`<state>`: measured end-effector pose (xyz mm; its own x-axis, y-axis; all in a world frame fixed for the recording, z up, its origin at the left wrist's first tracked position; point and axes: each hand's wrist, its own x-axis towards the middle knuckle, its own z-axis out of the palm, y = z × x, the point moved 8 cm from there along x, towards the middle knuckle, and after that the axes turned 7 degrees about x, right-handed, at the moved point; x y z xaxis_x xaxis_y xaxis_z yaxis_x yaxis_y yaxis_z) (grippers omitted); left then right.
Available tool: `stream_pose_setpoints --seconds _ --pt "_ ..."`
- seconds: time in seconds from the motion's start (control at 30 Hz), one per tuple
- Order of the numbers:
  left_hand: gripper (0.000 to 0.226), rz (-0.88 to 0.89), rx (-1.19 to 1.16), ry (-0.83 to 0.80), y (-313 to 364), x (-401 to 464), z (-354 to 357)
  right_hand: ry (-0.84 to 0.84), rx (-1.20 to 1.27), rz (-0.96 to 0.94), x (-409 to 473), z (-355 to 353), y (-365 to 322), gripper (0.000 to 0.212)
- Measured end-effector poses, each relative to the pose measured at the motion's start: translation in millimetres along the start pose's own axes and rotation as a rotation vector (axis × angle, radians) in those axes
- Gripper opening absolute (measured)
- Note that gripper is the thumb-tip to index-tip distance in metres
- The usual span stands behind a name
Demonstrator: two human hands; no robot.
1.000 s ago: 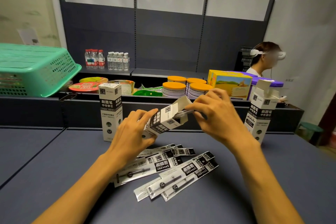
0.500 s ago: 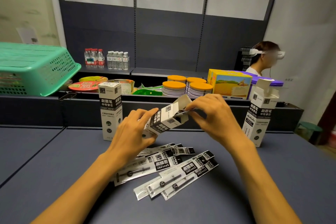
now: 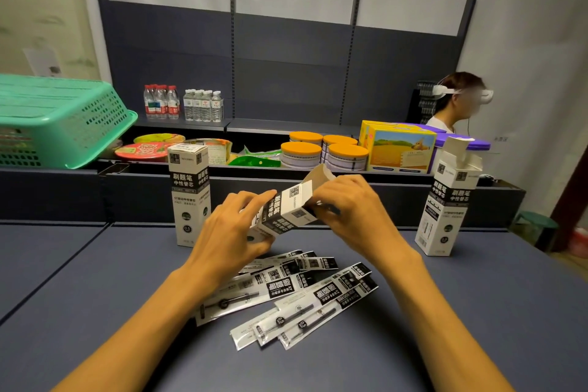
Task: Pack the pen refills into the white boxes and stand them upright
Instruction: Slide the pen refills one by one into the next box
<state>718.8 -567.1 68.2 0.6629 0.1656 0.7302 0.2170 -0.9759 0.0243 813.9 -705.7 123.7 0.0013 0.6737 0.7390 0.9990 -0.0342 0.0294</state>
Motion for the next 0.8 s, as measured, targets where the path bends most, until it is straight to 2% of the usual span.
stream_pose_setpoints --seconds 0.17,0.27,0.47,0.67,0.8 --pt "0.083 -0.018 0.005 -0.005 -2.8 -0.5 -0.3 0.059 0.086 0.047 -1.9 -8.2 7.2 0.029" --pt "0.083 -0.016 0.007 0.003 -1.2 -0.1 -2.3 0.128 0.13 0.057 -4.4 -18.7 11.4 0.023" --pt "0.084 0.009 0.028 -0.008 1.2 -0.9 0.1 0.022 0.063 0.114 -5.5 6.7 12.4 0.024" --pt "0.083 -0.012 -0.005 0.003 -0.6 -0.5 -2.3 0.133 0.16 0.068 -6.4 -13.1 13.2 0.022" --pt "0.083 -0.002 -0.002 -0.006 0.4 -1.3 -0.1 0.081 0.093 0.022 -7.6 0.5 5.9 0.024"
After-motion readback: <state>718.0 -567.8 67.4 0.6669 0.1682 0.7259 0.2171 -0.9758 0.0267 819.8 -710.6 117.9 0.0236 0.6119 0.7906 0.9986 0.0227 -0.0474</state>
